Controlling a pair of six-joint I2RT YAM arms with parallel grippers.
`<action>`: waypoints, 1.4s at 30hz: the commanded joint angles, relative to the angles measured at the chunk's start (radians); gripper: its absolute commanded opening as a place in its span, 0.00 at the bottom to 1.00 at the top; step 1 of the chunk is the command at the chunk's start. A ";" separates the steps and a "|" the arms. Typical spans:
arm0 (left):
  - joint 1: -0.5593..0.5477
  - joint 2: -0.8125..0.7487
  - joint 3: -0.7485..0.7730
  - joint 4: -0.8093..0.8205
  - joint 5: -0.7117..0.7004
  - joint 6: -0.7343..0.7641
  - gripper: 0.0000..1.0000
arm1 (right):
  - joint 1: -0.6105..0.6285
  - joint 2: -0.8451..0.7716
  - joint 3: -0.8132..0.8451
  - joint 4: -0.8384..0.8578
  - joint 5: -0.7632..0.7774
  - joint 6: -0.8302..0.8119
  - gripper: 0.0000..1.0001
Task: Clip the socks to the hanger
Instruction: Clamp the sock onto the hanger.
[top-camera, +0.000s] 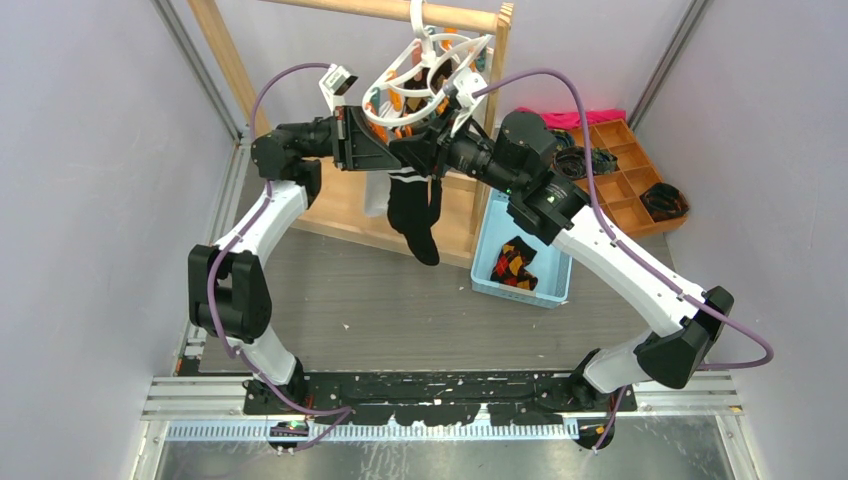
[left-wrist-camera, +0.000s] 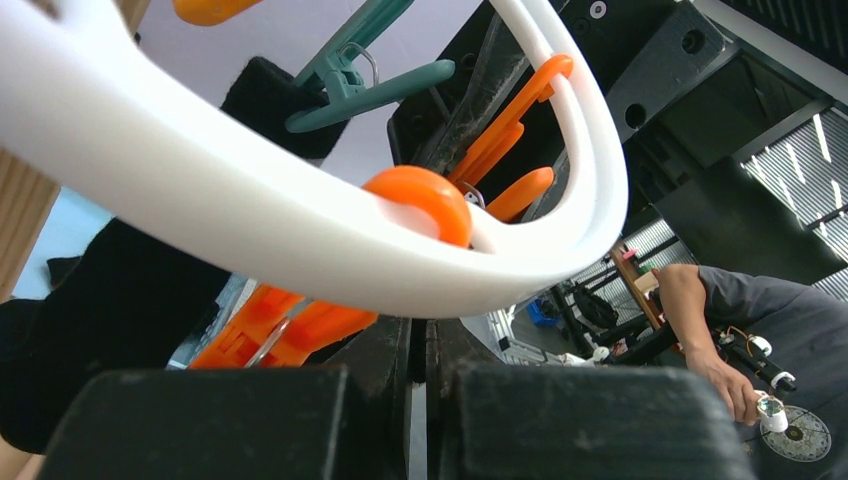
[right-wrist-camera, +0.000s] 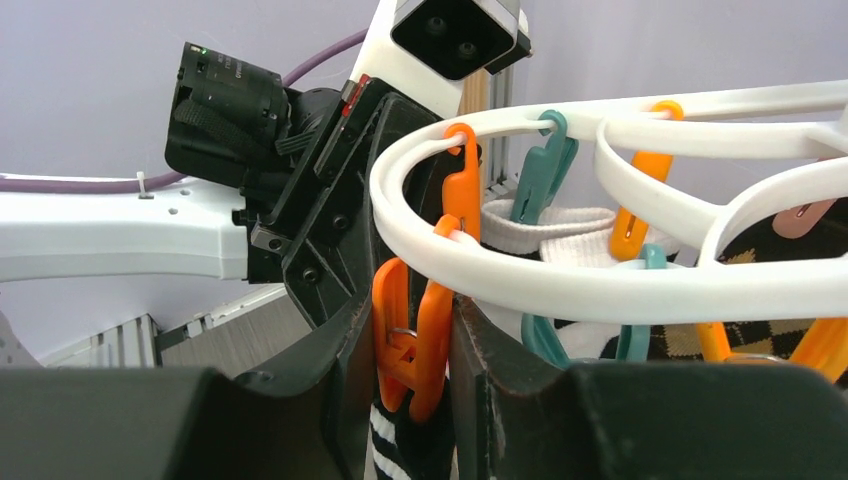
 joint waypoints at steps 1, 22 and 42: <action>-0.002 -0.046 0.019 0.043 -0.034 0.001 0.00 | 0.005 -0.037 -0.010 -0.006 -0.036 -0.048 0.09; -0.002 -0.024 0.039 0.044 -0.035 0.001 0.00 | 0.005 -0.052 0.026 -0.042 -0.040 0.003 0.57; 0.041 -0.074 -0.023 -0.087 -0.052 0.144 0.29 | -0.121 -0.094 0.148 -0.271 -0.242 0.066 0.89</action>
